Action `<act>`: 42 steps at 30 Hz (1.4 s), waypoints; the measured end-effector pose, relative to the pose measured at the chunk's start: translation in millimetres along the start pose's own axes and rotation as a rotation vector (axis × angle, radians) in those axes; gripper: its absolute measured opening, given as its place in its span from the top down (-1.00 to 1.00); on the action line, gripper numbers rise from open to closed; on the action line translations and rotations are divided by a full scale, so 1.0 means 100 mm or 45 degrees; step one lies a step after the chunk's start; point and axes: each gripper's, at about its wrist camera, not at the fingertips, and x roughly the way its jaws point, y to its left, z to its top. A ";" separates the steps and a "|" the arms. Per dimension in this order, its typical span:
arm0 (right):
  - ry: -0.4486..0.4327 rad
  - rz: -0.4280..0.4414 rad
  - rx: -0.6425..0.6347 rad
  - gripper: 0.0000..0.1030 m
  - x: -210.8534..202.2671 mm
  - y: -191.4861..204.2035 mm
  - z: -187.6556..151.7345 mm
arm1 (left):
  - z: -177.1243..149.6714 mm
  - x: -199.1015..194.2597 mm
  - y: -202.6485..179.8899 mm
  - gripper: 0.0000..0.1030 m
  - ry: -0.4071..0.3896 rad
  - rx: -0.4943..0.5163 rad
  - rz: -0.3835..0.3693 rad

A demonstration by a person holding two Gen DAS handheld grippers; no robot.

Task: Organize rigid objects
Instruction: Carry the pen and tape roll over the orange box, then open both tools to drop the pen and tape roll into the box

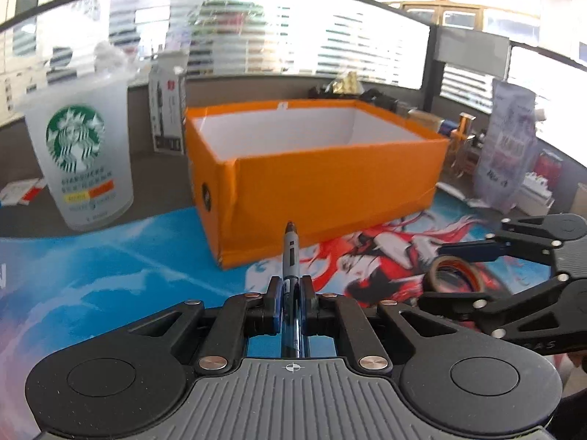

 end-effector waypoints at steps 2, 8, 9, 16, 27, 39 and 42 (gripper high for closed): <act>-0.024 -0.001 -0.010 -0.01 -0.04 0.01 0.05 | 0.07 -0.06 -0.07 0.86 -0.031 0.016 -0.003; -0.093 -0.006 -0.039 -0.01 -0.16 0.03 0.20 | 0.25 -0.17 -0.21 0.86 -0.100 0.065 -0.004; -0.105 -0.007 -0.041 -0.01 -0.18 0.02 0.23 | 0.28 -0.18 -0.22 0.86 -0.112 0.065 -0.003; -0.204 -0.043 -0.047 -0.01 -0.27 -0.08 0.50 | 0.54 -0.23 -0.27 0.86 -0.184 0.094 -0.006; -0.317 -0.097 -0.026 -0.01 -0.19 -0.37 0.99 | 0.98 -0.02 -0.16 0.86 -0.237 0.067 -0.005; -0.124 -0.125 0.161 -0.01 0.85 -1.05 1.33 | 1.26 1.07 0.14 0.86 -0.015 -0.120 -0.036; -0.040 -0.142 0.181 -0.01 1.07 -1.13 1.28 | 1.22 1.25 0.18 0.86 0.049 -0.163 -0.062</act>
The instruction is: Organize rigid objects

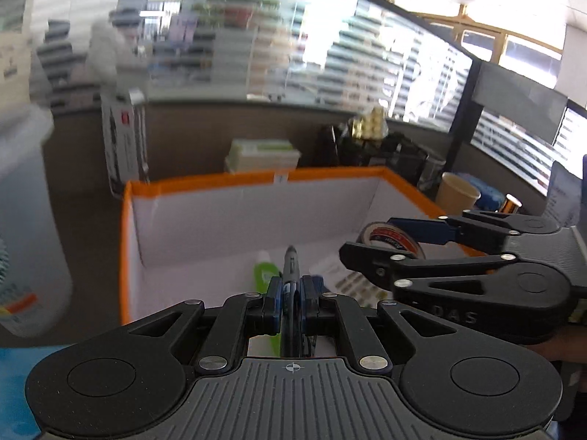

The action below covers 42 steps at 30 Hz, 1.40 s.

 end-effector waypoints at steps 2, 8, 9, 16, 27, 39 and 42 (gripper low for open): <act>0.041 -0.013 -0.004 -0.01 0.11 -0.02 -0.03 | -0.02 0.08 0.02 0.86 0.023 -0.007 0.001; 0.124 -0.020 -0.022 -0.02 0.27 0.00 -0.13 | -0.05 0.16 0.12 0.71 0.051 -0.068 -0.015; 0.120 -0.021 -0.020 -0.03 0.27 0.00 -0.14 | -0.06 0.14 0.12 0.61 0.047 -0.069 -0.021; -0.045 -0.104 0.058 -0.37 0.00 -0.03 -0.09 | -0.14 -0.30 -0.03 -0.65 -0.156 -0.047 -0.003; -0.487 -0.202 0.241 -0.85 -0.46 0.21 -0.17 | -0.25 -0.67 -0.05 -1.00 -0.388 -0.098 0.246; -0.457 -0.236 0.220 -0.89 -0.43 0.21 -0.27 | -0.35 -0.57 0.00 -1.00 -0.341 -0.109 0.270; -0.447 -0.246 0.215 -0.89 -0.42 0.21 -0.28 | -0.36 -0.56 0.02 -1.00 -0.331 -0.108 0.272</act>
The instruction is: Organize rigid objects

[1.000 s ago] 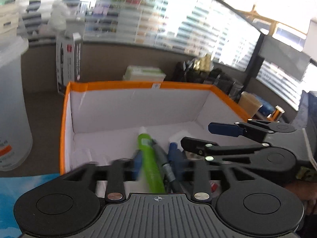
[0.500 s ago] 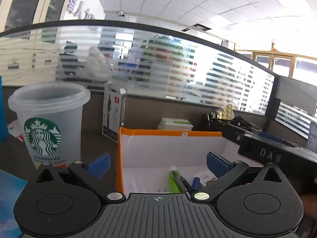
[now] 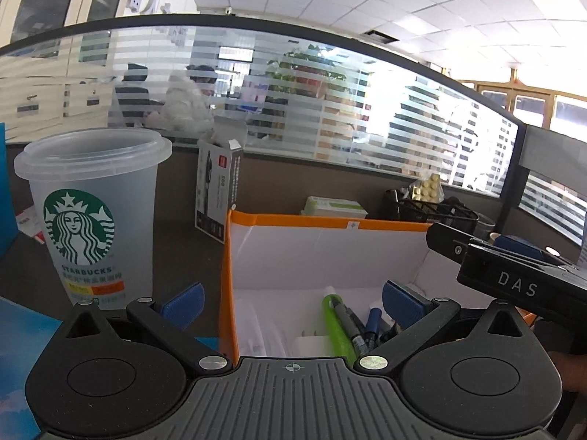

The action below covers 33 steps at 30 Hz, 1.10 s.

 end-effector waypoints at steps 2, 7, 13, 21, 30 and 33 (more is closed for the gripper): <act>0.002 0.001 -0.002 -0.89 0.00 0.00 0.00 | -0.01 0.00 0.00 -1.00 0.004 0.000 0.000; 0.002 -0.002 0.000 -0.90 0.01 0.00 -0.01 | 0.00 -0.01 0.02 -1.00 -0.003 -0.007 -0.003; 0.010 0.002 -0.001 -0.90 0.02 -0.01 -0.01 | 0.00 -0.01 0.01 -1.00 0.001 -0.008 -0.004; 0.011 0.000 0.000 -0.91 0.02 -0.01 -0.02 | -0.01 0.00 0.00 -1.00 0.013 0.000 -0.010; 0.015 0.003 -0.004 -0.91 0.03 -0.01 -0.03 | -0.01 -0.01 -0.01 -1.00 0.013 0.008 -0.017; 0.016 0.004 -0.004 -0.92 0.03 -0.01 -0.03 | -0.01 -0.01 -0.02 -1.00 0.012 0.011 -0.019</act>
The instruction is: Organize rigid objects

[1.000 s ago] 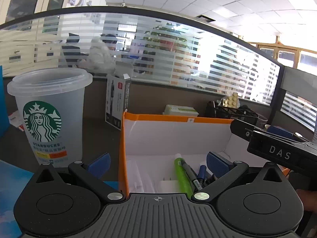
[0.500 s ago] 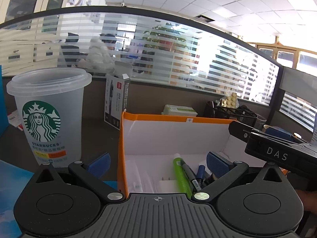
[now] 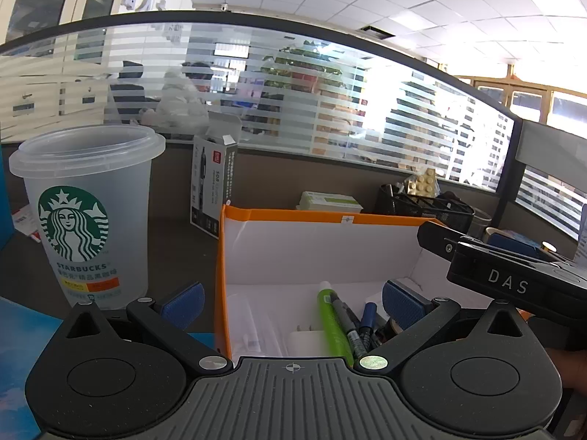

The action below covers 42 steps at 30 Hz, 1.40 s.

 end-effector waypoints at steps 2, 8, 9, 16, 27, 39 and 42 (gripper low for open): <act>0.000 -0.002 0.000 -0.92 0.00 0.00 0.00 | 0.00 0.00 -0.01 -1.00 0.002 0.004 -0.002; -0.009 -0.001 0.003 -0.95 0.00 0.00 -0.01 | -0.03 -0.01 -0.08 -1.00 0.013 0.036 -0.009; -0.012 -0.002 0.004 -0.95 -0.01 0.00 -0.01 | -0.03 -0.01 -0.09 -1.00 0.013 0.043 -0.003; -0.008 -0.008 0.002 -0.95 0.00 -0.02 -0.02 | -0.04 -0.02 -0.15 -1.00 0.028 0.063 0.026; -0.001 -0.007 -0.003 -0.95 -0.01 -0.03 -0.01 | -0.04 -0.08 -0.20 -1.00 -0.010 0.094 0.027; 0.001 -0.006 -0.003 -0.99 -0.01 -0.03 -0.01 | -0.07 -0.12 -0.26 -1.00 -0.093 0.146 0.136; 0.001 -0.007 -0.005 -0.99 -0.02 -0.03 -0.01 | -0.14 -0.19 -0.33 -1.00 -0.217 0.212 0.236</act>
